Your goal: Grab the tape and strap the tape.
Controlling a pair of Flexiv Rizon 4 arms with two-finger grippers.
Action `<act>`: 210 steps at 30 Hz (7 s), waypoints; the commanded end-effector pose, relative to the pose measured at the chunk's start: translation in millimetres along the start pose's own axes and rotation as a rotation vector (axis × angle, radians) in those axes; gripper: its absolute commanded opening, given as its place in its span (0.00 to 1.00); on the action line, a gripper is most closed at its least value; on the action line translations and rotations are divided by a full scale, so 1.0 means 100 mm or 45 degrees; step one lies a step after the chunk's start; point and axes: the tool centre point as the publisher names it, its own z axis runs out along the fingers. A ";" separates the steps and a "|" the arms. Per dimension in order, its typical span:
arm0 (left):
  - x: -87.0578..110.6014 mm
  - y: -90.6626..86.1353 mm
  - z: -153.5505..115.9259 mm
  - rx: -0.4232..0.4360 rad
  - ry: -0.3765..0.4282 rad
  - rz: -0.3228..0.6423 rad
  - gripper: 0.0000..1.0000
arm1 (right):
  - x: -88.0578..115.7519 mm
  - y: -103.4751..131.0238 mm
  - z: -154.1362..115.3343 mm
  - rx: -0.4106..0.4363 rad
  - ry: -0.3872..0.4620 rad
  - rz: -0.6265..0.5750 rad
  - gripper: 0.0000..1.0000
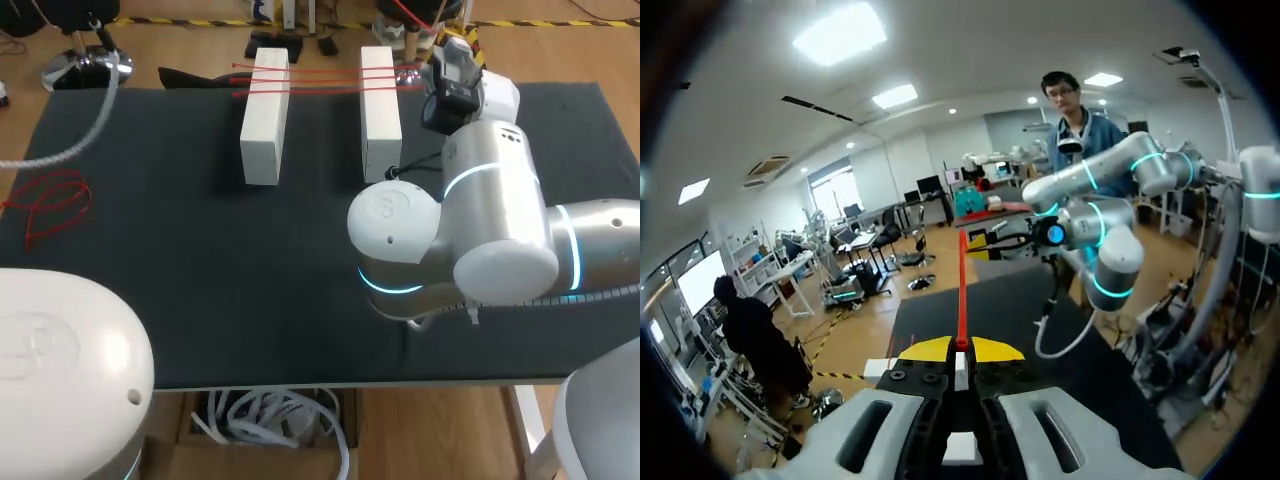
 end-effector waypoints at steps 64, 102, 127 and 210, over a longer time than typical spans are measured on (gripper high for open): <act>0.10 -0.24 0.30 -0.556 0.198 -0.031 0.00 | 0.03 -0.01 -0.01 -0.006 -0.007 -0.003 0.00; 0.10 -0.24 0.30 -0.556 0.198 -0.031 0.00 | 0.46 0.12 0.00 0.003 0.298 -0.705 0.00; 0.10 -0.24 0.30 -0.556 0.198 -0.031 0.00 | 0.71 0.33 0.11 -0.075 0.231 -1.617 0.00; 0.10 -0.24 0.30 -0.556 0.198 -0.031 0.00 | 0.59 -0.92 -0.24 0.129 0.215 -2.363 0.00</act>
